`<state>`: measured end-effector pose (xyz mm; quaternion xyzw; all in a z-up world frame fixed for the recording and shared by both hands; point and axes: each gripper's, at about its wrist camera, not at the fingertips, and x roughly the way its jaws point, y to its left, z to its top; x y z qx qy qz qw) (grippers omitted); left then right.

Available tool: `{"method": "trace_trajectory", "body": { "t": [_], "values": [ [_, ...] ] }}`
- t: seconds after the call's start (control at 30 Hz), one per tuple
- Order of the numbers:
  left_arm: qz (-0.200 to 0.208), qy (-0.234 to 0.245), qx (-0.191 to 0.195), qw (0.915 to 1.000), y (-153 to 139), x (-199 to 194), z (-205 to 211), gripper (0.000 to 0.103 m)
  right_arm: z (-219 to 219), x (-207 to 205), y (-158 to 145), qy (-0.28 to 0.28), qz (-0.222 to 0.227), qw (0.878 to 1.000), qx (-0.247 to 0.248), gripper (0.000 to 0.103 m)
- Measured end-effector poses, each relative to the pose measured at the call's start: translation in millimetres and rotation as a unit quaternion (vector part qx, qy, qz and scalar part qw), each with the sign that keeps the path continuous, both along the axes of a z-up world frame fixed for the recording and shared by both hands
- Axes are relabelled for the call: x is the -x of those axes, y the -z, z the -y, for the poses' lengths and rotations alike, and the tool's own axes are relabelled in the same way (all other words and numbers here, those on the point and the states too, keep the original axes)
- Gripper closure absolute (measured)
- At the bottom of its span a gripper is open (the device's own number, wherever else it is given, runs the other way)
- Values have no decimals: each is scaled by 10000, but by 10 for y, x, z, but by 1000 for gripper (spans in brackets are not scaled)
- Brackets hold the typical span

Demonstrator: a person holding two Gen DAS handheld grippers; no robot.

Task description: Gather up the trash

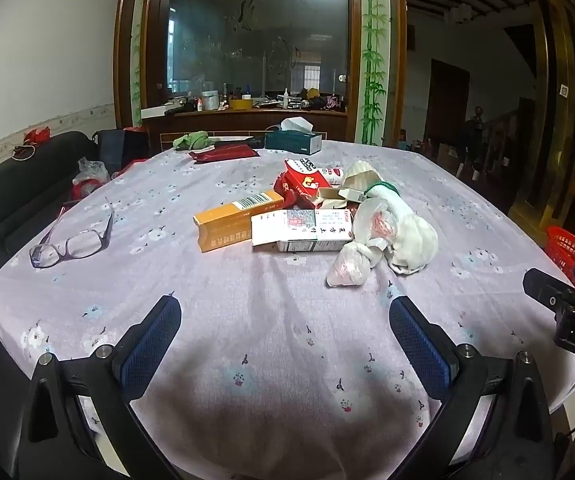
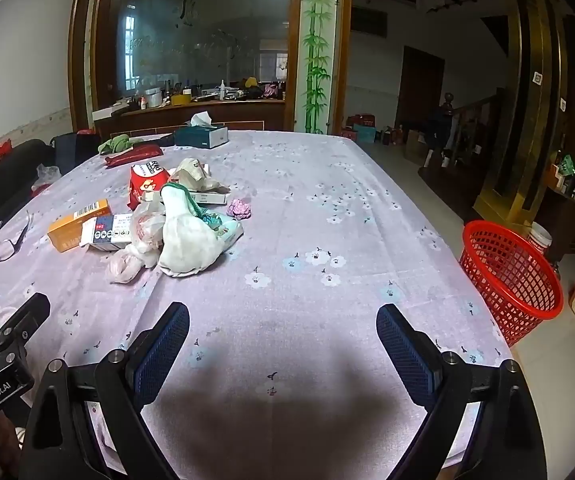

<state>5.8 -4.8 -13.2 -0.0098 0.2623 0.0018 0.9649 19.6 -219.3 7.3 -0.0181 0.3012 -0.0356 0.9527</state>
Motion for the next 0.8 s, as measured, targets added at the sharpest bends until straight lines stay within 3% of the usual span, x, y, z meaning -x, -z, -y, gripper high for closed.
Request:
{"method": "trace_trajectory", "body": {
  "t": [0.8],
  "values": [
    [-51, 50, 40, 10000, -3, 13, -20, 0, -7, -59, 58, -34, -103, 9999, -34, 6]
  ]
}}
